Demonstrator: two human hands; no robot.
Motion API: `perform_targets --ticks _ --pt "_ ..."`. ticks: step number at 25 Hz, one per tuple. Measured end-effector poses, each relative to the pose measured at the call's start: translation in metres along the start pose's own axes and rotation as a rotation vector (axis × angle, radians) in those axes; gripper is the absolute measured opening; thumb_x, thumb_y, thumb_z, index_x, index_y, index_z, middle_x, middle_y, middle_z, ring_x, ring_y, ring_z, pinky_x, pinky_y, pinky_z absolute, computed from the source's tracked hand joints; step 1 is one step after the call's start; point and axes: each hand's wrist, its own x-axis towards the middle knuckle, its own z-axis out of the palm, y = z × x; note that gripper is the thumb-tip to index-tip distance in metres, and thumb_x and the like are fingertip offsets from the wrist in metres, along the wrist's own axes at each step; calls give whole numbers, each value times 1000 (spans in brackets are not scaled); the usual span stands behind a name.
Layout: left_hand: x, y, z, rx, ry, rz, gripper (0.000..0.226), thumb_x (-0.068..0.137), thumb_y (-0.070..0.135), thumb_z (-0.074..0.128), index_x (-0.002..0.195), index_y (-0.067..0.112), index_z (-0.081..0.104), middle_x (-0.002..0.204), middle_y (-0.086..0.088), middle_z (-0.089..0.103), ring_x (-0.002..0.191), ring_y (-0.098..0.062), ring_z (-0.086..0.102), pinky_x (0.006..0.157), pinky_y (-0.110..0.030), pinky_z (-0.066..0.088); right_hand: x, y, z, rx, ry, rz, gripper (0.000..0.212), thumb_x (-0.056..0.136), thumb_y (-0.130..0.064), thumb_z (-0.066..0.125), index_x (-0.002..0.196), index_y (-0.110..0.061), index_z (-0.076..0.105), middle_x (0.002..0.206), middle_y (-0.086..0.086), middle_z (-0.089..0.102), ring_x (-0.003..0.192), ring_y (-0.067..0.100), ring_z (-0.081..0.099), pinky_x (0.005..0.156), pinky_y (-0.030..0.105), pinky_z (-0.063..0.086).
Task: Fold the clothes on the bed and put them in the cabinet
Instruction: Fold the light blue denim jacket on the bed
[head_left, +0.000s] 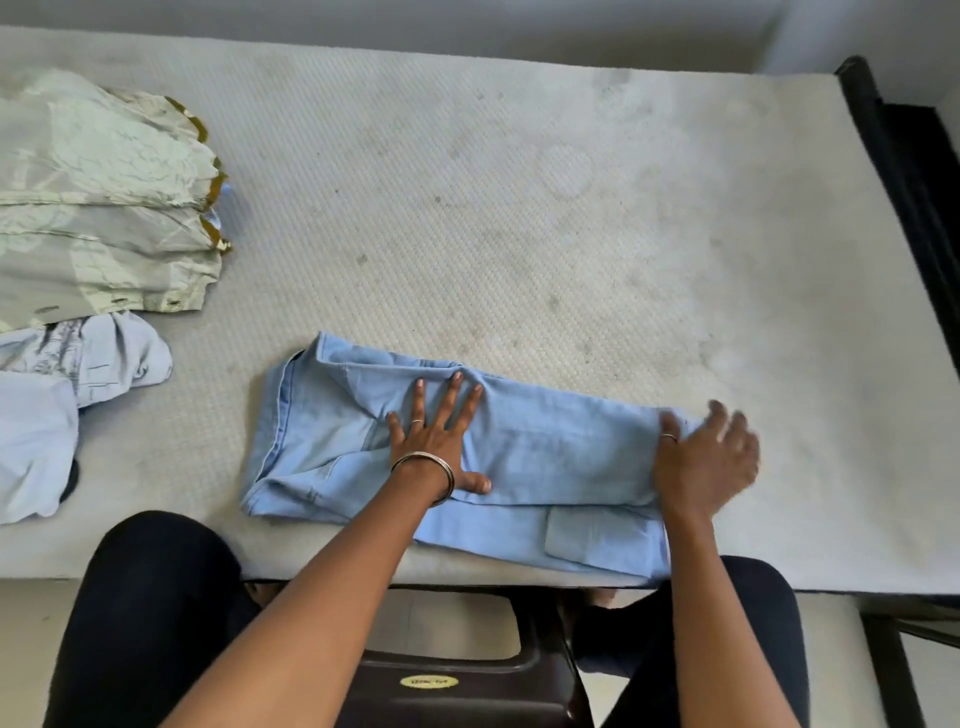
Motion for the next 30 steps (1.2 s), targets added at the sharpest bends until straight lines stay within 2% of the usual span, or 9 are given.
perform_targets --ticks 3,5,10,12,17,20,24,27,30 --pt "0 5 -2 55 -42 -20 122 74 72 59 138 39 -39 141 10 -53 134 -35 -41 108 -71 -4 -4 12 -19 241 -141 609 73 92 -49 59 141 -3 31 145 27 33 133 44 32 104 52 32" --pt "-2 9 -1 147 -45 -29 117 78 74 53 137 36 -40 140 6 -54 134 -32 -42 108 -70 -9 -3 22 -21 282 -314 721 79 86 -44 70 137 1 32 140 27 39 127 44 41 99 50 40" --pt "-6 25 -1 322 6 -25 110 84 71 44 145 20 -32 146 -1 -47 136 -26 -40 110 -64 -14 38 53 -34 643 -125 570 21 82 -11 72 89 6 63 91 21 65 75 33 63 64 47 59" --pt "-5 25 0 280 -16 -30 111 84 68 48 144 24 -34 145 1 -48 137 -26 -39 110 -68 -6 47 62 -39 580 -5 491 31 89 -18 65 68 4 57 68 15 58 66 33 59 68 51 58" --pt "-1 25 -5 113 -119 -38 120 77 64 64 133 47 -40 142 9 -52 137 -25 -39 94 -84 11 28 70 -28 681 -240 582 39 90 -38 69 73 -6 54 73 9 54 63 27 52 57 41 56" --pt "-1 32 -11 112 -144 -57 124 73 63 68 133 50 -40 143 9 -50 138 -26 -37 92 -85 11 27 68 -43 739 -306 569 27 77 -12 82 92 0 63 85 12 60 66 24 54 54 31 50" --pt "1 43 -15 72 -162 -91 126 72 51 77 123 65 -37 145 7 -48 139 -33 -34 84 -88 10 14 30 -69 466 44 226 6 77 4 64 74 10 62 66 13 55 60 25 47 60 33 39" --pt "3 49 -18 38 -178 -117 130 70 43 82 113 73 -37 144 6 -49 138 -36 -35 79 -90 7 -25 -25 -62 98 247 -256 24 74 13 55 94 6 67 86 22 62 75 34 56 61 30 32" --pt "3 47 -18 -2 -177 -119 129 70 39 83 111 77 -33 145 9 -48 138 -34 -36 80 -88 6 -75 -59 -19 -145 146 -654 22 70 6 68 92 -1 67 80 16 61 68 31 57 51 29 34"
